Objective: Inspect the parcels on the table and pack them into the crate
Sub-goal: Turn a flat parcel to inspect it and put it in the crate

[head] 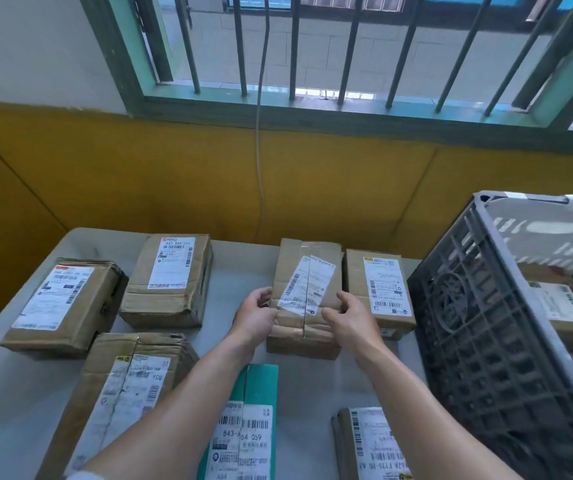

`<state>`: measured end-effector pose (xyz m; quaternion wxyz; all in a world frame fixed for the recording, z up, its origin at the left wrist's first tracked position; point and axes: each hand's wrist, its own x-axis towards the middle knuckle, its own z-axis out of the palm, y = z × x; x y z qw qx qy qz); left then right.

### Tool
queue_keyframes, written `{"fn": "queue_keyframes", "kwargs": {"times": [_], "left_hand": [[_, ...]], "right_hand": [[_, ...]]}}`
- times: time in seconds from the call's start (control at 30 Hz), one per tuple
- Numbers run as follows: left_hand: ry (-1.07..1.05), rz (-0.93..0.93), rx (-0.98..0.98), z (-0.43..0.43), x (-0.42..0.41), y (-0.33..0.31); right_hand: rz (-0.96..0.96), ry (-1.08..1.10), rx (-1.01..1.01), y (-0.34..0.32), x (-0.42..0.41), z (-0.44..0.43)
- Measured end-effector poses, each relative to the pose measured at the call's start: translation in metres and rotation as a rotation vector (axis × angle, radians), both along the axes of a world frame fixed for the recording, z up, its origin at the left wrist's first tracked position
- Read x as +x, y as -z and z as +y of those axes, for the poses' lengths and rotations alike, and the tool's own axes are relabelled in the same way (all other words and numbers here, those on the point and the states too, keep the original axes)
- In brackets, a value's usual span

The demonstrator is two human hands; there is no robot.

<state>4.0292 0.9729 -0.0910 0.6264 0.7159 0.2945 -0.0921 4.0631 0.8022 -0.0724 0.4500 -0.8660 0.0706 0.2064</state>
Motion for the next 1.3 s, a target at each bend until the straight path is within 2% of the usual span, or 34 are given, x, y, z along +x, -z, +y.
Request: {"fn": "queue_keyframes", "kwargs": {"times": [0.43,0.73,0.87,1.07,1.2,1.3], "left_hand": [[-0.142,-0.091,0.114,-0.001,-0.015,-0.024],[-0.24,-0.205,0.128,0.051,-0.034,-0.04],[-0.267,-0.179,0.083,0.095,-0.043,-0.045],[-0.304,-0.165,0.118,0.171,-0.053,-0.036],[-0.281,-0.064,0.145,0.212,-0.057,-0.028],[-0.237,0.005,0.062,0.224,-0.054,-0.021]], "right_hand": [[-0.066,-0.057,0.126,-0.018,-0.007,-0.001],[-0.074,-0.133,0.194,-0.028,-0.025,0.058],[-0.08,-0.146,0.186,-0.03,-0.031,0.103],[0.002,-0.159,0.207,-0.022,-0.045,0.174],[0.081,-0.167,0.184,-0.014,-0.05,0.212],[0.145,-0.151,0.173,-0.009,-0.05,0.228]]}}
